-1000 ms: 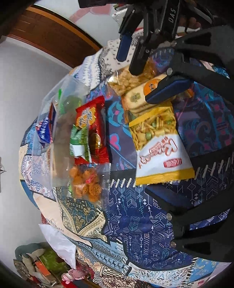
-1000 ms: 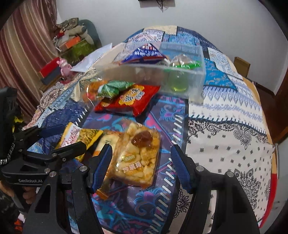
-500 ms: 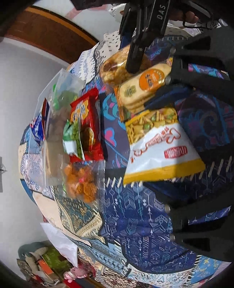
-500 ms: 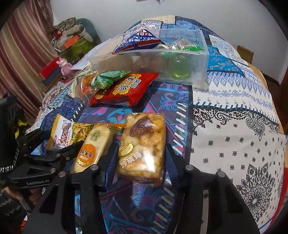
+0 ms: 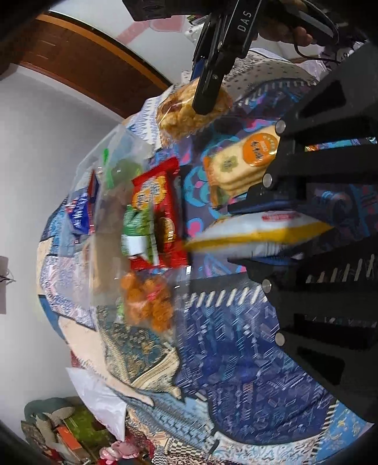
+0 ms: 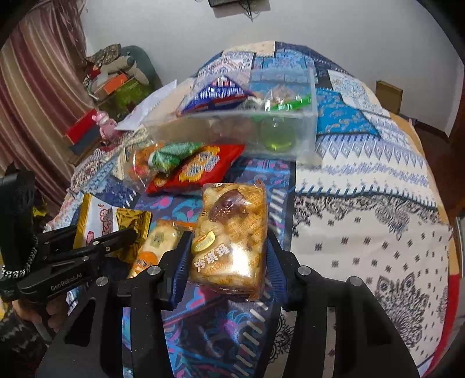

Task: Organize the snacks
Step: 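Grasp the white-yellow snack bag with left tool while right tool grasps pastry pack, then lower white-yellow bag and pastry pack into the clear box and release both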

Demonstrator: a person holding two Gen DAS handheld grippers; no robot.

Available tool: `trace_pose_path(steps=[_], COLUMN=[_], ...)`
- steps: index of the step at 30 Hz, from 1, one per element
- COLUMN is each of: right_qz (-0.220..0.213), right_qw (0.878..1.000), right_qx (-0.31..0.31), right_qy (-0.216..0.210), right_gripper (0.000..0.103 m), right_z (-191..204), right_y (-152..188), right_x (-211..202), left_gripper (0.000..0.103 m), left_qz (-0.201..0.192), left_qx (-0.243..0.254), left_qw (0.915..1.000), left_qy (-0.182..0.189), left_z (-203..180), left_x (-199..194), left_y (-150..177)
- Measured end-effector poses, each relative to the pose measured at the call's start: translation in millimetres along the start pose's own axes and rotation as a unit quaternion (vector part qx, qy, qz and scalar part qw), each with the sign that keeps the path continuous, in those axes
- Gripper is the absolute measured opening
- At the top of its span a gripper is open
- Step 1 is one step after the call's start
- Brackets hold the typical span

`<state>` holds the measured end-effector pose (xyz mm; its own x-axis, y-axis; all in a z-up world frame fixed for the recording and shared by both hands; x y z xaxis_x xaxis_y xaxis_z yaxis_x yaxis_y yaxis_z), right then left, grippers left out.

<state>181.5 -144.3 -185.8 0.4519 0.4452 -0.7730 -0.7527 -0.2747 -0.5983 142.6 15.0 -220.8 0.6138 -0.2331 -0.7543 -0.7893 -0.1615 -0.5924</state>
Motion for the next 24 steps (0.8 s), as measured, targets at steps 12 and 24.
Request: trace_pose_path(steps=[12,24], right_qz=[-0.053,-0.089], right_qw=[0.999,0.996], right_qx=[-0.007,-0.003], right_qy=[0.0,0.009], right_gripper=[0.045,0.044], right_z=[0,-10], right_y=[-48,-98], right_x=[-16,-8], left_gripper=[0.024,0.024], left_qz=[-0.066,-0.11], left_qx=[0.002,0.017], left_qw=[0.9978,0.9937], left_qy=[0.011,0.016], left_z=[1,0], left_x=[-31,-32], left_y=[-62,-132])
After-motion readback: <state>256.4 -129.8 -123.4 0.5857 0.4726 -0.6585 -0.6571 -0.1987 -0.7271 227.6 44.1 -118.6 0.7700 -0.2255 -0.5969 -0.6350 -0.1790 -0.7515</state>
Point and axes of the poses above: each gripper's, at about its wrist camera, not at the fingertips, and x roughly the way its jaws point, z to its left, y to its underside, the point moved 6 cm from there along x, roughly the way its jaws point, and after that the axes turned 4 degrees about y, right-handed, at the moved point
